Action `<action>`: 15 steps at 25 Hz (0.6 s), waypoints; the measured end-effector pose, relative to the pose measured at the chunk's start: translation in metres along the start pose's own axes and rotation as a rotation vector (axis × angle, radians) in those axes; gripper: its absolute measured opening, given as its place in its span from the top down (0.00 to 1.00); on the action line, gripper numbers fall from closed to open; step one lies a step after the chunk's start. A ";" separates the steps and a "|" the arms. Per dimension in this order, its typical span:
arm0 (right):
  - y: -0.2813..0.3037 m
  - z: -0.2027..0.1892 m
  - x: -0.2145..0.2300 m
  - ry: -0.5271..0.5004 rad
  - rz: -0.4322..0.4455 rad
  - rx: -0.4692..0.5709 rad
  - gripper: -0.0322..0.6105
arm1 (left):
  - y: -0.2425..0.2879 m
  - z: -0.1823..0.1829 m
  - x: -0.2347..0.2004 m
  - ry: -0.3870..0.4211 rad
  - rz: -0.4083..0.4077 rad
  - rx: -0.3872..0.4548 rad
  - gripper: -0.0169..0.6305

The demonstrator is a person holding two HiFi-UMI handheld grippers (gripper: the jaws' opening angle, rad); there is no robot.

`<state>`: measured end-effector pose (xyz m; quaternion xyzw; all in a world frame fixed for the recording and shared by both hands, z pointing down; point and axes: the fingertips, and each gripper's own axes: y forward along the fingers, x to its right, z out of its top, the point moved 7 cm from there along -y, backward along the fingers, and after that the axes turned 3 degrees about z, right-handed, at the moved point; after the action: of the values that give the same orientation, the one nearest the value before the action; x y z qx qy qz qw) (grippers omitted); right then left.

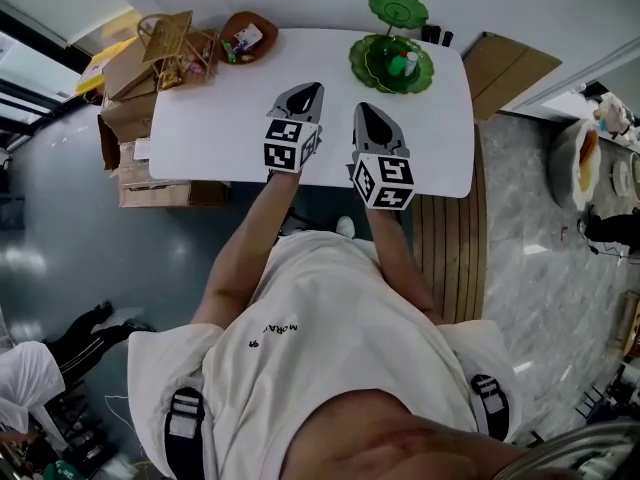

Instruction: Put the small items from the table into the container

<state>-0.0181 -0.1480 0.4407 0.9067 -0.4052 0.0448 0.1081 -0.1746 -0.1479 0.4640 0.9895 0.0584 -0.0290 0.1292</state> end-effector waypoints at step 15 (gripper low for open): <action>0.028 -0.009 -0.027 0.003 0.080 -0.029 0.94 | -0.040 -0.018 -0.020 0.012 0.053 -0.020 0.97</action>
<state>-0.0565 -0.1445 0.4494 0.8881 -0.4415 0.0448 0.1198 -0.1981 -0.1068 0.4726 0.9895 0.0330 -0.0191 0.1394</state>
